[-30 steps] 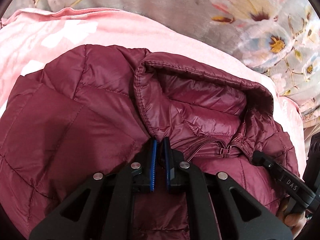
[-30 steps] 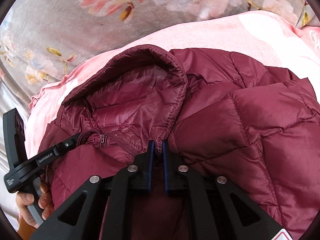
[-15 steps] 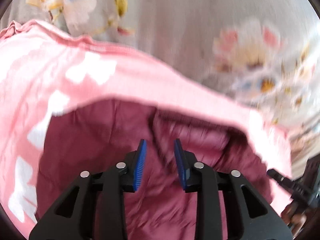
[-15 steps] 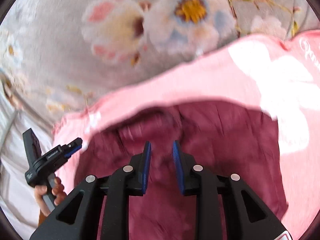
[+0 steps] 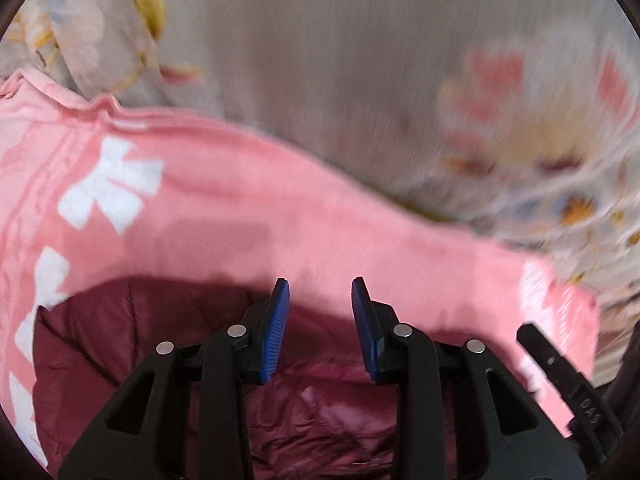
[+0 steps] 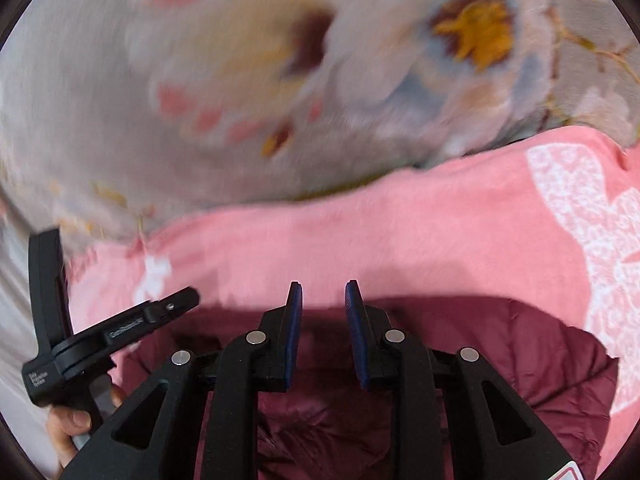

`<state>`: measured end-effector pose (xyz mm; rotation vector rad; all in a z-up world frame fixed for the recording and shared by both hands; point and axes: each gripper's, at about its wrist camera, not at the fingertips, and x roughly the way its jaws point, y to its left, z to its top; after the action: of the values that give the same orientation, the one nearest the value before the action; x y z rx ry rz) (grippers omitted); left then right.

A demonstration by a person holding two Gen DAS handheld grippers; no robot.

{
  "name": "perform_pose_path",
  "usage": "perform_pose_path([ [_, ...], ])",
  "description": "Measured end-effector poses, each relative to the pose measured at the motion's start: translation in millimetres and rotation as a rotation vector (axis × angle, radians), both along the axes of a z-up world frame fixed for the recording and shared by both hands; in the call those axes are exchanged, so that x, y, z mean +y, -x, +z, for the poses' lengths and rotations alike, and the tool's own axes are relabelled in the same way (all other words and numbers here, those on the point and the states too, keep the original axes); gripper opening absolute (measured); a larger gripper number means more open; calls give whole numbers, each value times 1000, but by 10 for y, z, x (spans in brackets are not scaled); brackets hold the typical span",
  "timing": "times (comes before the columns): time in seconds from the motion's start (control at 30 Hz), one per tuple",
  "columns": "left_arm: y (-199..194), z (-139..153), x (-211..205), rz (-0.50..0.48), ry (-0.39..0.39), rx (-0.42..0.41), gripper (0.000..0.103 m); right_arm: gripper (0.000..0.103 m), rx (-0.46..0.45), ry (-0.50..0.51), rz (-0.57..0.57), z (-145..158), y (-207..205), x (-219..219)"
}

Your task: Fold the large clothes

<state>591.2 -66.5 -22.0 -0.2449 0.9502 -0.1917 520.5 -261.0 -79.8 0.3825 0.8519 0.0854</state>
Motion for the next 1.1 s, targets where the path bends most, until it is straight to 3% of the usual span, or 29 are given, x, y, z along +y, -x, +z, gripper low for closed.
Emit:
perform_pose_path([
  [0.17,237,-265,23,-72,-7,12,28,21,55,85,77,-211,98,105],
  [0.3,363,-384,73,-91,-22,30,26,20,107,121,68,-403,181,53],
  [0.43,371,-543,111,-88,-47,49,25,13,141,127,45,-582,202,-37],
  [0.57,414,-502,230,-58,29,36,21,12,152,138,45,-692,192,-51],
  [0.63,490,-308,333,-62,112,-18,20,11,157,147,45,-733,177,-41],
  [0.7,515,-151,396,-54,138,-53,20,11,159,162,43,-748,162,-31],
  [0.87,368,-62,390,-31,75,-53,20,11,161,176,40,-772,130,10],
  [1.03,258,-466,383,-3,16,33,20,10,156,155,36,-785,141,-32],
  [1.1,271,-588,395,-12,-8,45,15,10,156,151,35,-791,141,-45],
])
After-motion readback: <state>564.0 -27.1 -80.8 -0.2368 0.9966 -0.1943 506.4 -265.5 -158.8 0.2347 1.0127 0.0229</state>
